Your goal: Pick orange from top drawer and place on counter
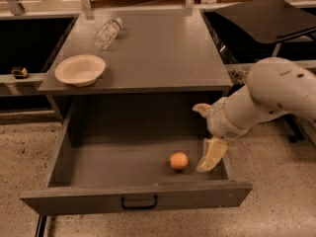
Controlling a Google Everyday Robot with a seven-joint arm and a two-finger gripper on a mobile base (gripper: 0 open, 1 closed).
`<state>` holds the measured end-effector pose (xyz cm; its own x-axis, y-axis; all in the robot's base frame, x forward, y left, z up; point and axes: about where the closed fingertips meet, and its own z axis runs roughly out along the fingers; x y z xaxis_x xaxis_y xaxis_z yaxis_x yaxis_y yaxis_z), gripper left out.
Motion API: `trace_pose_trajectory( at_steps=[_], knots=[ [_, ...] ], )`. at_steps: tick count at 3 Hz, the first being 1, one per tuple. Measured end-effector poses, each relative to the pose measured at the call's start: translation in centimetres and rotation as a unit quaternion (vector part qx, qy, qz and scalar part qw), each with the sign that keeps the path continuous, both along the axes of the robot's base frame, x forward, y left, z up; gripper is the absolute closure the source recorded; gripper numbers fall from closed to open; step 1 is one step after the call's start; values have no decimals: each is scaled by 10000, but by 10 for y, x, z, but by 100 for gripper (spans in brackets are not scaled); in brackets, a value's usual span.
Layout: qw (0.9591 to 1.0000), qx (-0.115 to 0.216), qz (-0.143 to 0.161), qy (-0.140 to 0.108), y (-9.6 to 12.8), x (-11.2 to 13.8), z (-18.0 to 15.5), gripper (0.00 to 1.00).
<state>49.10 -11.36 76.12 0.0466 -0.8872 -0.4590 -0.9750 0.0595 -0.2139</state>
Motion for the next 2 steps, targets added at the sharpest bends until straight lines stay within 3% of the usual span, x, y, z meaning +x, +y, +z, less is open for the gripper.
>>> trace_pose_trajectory(
  at_steps=[1, 2],
  knots=[
    [9994, -41, 191, 298, 22, 3, -55, 0],
    [9985, -120, 168, 510, 35, 7, -94, 0]
  ],
)
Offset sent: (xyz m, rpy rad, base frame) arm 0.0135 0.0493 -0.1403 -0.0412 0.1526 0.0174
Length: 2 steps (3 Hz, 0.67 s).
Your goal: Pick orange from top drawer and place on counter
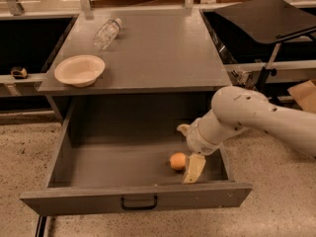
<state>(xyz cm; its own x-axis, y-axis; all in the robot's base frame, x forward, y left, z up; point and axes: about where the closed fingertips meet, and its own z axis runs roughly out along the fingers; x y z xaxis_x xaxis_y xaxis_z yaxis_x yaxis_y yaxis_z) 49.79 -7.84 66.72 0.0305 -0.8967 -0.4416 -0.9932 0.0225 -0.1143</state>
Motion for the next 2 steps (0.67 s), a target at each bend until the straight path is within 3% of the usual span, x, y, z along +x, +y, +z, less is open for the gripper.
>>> trace_pose_trajectory(
  at_steps=[2],
  knots=[
    [9999, -64, -142, 52, -2, 4, -11, 30]
  ],
)
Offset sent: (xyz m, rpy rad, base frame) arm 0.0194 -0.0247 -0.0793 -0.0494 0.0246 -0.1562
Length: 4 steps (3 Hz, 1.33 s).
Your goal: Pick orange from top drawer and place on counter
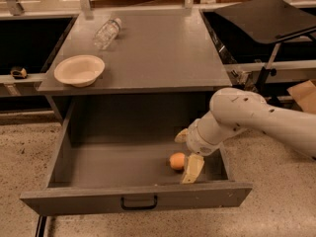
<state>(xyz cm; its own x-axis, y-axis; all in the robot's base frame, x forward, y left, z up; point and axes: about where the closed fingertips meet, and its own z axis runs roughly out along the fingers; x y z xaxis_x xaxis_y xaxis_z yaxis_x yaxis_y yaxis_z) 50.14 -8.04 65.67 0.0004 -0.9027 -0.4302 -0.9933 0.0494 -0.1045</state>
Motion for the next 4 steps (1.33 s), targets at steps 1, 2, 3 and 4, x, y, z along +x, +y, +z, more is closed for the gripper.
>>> trace_pose_trajectory(
  at_steps=[1, 2, 3, 4],
  knots=[
    [10000, 0, 0, 0, 0, -1, 5, 34],
    [10000, 0, 0, 0, 0, -1, 5, 12],
    [10000, 0, 0, 1, 0, -1, 5, 0],
    [10000, -68, 39, 49, 2, -2, 9, 0]
  ],
)
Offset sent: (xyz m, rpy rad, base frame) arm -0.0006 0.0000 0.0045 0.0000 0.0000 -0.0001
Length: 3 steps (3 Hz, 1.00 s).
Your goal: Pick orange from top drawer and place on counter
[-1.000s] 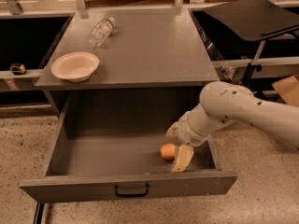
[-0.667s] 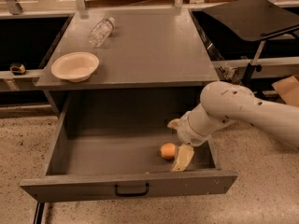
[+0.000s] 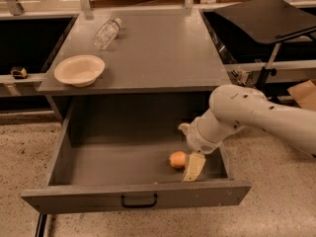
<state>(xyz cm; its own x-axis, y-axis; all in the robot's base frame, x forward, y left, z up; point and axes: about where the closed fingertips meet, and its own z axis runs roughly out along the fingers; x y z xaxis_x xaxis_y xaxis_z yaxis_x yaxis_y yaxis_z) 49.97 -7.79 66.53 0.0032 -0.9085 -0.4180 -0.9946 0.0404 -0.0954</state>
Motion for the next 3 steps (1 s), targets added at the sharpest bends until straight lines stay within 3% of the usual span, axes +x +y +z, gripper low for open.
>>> trace_pose_trajectory(
  at_steps=[2, 3],
  knots=[
    [9994, -143, 278, 129, 0, 9, 45, 0],
    [9991, -184, 290, 266, -5, 18, 34, 3]
  ],
)
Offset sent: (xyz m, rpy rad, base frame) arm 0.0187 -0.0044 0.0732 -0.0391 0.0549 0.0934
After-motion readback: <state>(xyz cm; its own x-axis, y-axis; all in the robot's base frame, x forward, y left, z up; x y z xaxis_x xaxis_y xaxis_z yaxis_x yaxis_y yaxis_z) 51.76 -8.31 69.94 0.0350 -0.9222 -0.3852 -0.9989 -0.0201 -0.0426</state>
